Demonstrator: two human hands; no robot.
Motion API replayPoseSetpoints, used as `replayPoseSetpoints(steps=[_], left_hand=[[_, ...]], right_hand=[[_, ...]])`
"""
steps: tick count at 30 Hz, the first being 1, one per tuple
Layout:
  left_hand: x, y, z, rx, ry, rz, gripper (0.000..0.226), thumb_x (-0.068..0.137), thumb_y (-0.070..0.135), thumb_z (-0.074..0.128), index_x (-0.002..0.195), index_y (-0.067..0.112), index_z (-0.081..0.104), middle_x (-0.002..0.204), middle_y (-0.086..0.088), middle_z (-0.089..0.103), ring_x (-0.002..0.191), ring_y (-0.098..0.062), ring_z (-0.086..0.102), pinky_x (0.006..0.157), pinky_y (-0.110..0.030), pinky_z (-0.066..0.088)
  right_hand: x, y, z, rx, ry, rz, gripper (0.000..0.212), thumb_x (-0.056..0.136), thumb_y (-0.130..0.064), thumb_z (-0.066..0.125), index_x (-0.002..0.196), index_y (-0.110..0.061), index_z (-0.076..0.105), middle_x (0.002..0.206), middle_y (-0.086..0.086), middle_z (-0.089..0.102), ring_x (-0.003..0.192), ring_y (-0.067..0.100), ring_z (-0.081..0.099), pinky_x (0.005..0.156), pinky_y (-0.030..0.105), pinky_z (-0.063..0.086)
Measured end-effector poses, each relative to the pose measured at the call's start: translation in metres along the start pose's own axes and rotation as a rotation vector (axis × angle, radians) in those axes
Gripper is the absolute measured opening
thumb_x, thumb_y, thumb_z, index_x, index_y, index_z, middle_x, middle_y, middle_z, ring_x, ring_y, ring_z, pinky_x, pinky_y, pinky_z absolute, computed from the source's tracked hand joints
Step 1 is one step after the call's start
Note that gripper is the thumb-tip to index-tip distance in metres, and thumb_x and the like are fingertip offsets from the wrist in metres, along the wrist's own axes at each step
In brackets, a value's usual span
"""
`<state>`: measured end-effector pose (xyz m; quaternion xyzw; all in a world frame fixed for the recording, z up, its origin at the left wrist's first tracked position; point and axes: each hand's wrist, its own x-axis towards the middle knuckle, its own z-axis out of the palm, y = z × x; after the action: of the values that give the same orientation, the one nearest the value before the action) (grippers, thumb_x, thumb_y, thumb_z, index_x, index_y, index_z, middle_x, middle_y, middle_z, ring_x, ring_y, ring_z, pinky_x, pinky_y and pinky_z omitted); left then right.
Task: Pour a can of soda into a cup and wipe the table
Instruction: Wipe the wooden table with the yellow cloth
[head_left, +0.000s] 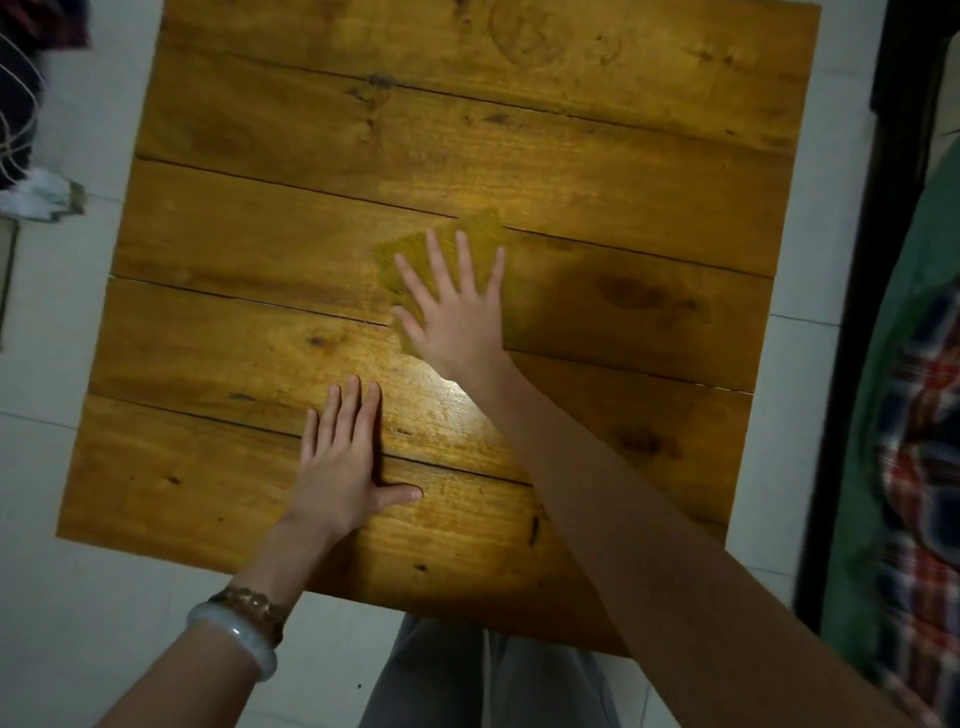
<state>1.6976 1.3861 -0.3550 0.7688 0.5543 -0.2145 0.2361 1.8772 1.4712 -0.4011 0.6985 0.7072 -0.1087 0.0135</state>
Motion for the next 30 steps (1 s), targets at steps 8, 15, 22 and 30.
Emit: replayPoseSetpoints(steps=[8, 15, 22, 30], left_hand=[[-0.001, -0.001, 0.001, -0.013, -0.011, -0.011, 0.136, 0.052, 0.075, 0.065, 0.141, 0.021, -0.022, 0.151, 0.0, -0.023, 0.14, -0.019, -0.021, 0.115, -0.041, -0.01], [-0.003, -0.003, 0.001, -0.054, 0.016, 0.005, 0.135, 0.054, 0.073, 0.067, 0.147, 0.02, -0.015, 0.153, 0.0, -0.021, 0.139, -0.016, -0.022, 0.115, -0.041, -0.01], [-0.008, -0.003, 0.003, -0.112, 0.09, 0.048, 0.132, 0.056, 0.065, 0.073, 0.15, 0.015, -0.006, 0.157, -0.006, -0.01, 0.143, -0.021, -0.014, 0.116, -0.042, -0.007], [-0.028, -0.039, -0.004, -0.051, 0.126, 0.025, 0.131, 0.056, 0.062, 0.076, 0.15, 0.011, 0.0, 0.158, -0.01, 0.001, 0.145, -0.024, -0.005, 0.116, -0.047, 0.0]], right_hand=[[-0.022, 0.083, 0.001, -0.021, 0.08, 0.067, 0.058, 0.093, -0.058, 0.023, 0.146, -0.034, 0.028, 0.154, 0.004, 0.028, 0.141, 0.031, 0.026, 0.108, 0.065, 0.01], [-0.135, 0.14, 0.009, -0.019, 0.055, 0.459, 0.058, 0.097, -0.053, 0.015, 0.149, -0.028, 0.021, 0.156, 0.009, 0.022, 0.142, 0.036, 0.02, 0.107, 0.068, 0.012], [-0.099, 0.022, 0.018, 0.043, 0.055, 0.361, 0.062, 0.09, -0.057, 0.025, 0.146, -0.031, 0.028, 0.154, 0.014, 0.026, 0.14, 0.041, 0.021, 0.105, 0.07, 0.007], [-0.134, -0.058, 0.034, 0.031, -0.006, -0.256, 0.056, 0.093, -0.055, 0.033, 0.145, -0.034, 0.03, 0.155, 0.007, 0.024, 0.143, 0.034, 0.019, 0.11, 0.066, 0.008]])
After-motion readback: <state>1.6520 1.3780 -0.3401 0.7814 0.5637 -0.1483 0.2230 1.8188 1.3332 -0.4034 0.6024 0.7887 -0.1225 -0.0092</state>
